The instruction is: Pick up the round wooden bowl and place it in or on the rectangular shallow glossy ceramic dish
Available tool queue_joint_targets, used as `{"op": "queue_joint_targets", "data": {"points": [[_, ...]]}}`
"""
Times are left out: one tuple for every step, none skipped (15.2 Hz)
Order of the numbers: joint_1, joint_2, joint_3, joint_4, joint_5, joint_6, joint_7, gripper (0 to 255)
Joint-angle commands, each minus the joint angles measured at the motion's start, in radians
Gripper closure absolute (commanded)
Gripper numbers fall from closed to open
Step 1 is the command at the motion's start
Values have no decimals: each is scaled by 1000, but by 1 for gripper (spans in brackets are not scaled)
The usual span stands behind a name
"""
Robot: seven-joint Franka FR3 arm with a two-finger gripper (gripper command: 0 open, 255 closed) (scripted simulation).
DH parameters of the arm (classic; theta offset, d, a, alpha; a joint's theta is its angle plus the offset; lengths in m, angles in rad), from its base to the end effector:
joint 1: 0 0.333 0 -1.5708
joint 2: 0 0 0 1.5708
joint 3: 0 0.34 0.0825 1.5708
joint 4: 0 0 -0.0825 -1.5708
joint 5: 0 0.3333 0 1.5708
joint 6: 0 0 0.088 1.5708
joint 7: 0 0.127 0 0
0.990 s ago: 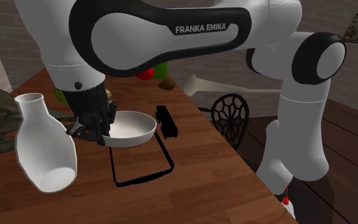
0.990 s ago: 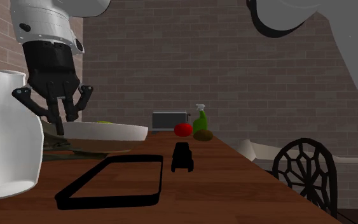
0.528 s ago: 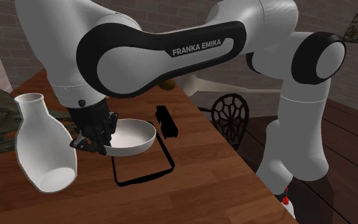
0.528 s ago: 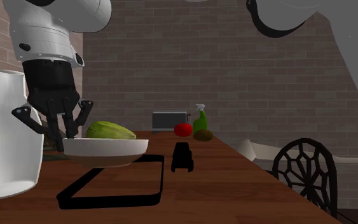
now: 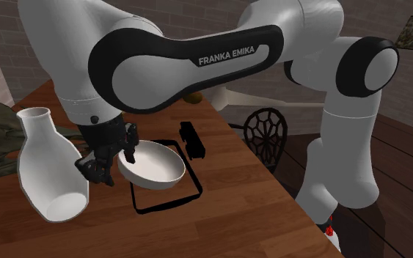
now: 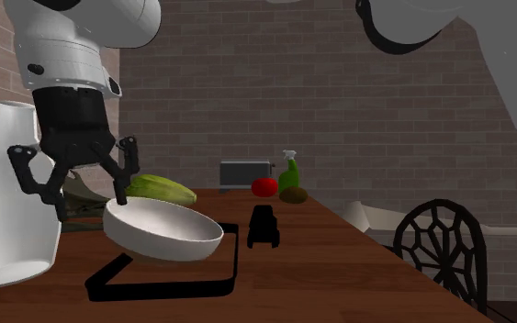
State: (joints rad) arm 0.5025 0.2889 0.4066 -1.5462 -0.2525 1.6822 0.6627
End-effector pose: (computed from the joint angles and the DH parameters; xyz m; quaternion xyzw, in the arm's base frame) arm 0.4035 0.4250 0.5014 0.9857 0.1404 0.0026 0.0928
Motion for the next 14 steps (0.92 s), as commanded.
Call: {"op": "queue_joint_targets", "data": {"points": [[0,0,0,0,0,0,0,0],[0,0,0,0,0,0,0,0],[0,0,0,0,0,0,0,0],[0,0,0,0,0,0,0,0],[6,5,2,39,-1,-35,-1,0],[13,11,4,82,-2,-71,-2,0],[20,20,5,126,-5,-108,-3,0],[27,28,7,164,-7,-138,-3,0],[27,28,7,164,-7,-138,-3,0],[27,28,7,164,-7,-138,-4,0],[27,28,7,164,-7,-138,-3,0],[27,28,7,164,-7,-138,-3,0],[27,28,7,164,-7,-138,-3,0],[27,28,7,164,-7,-138,-3,0]]}}
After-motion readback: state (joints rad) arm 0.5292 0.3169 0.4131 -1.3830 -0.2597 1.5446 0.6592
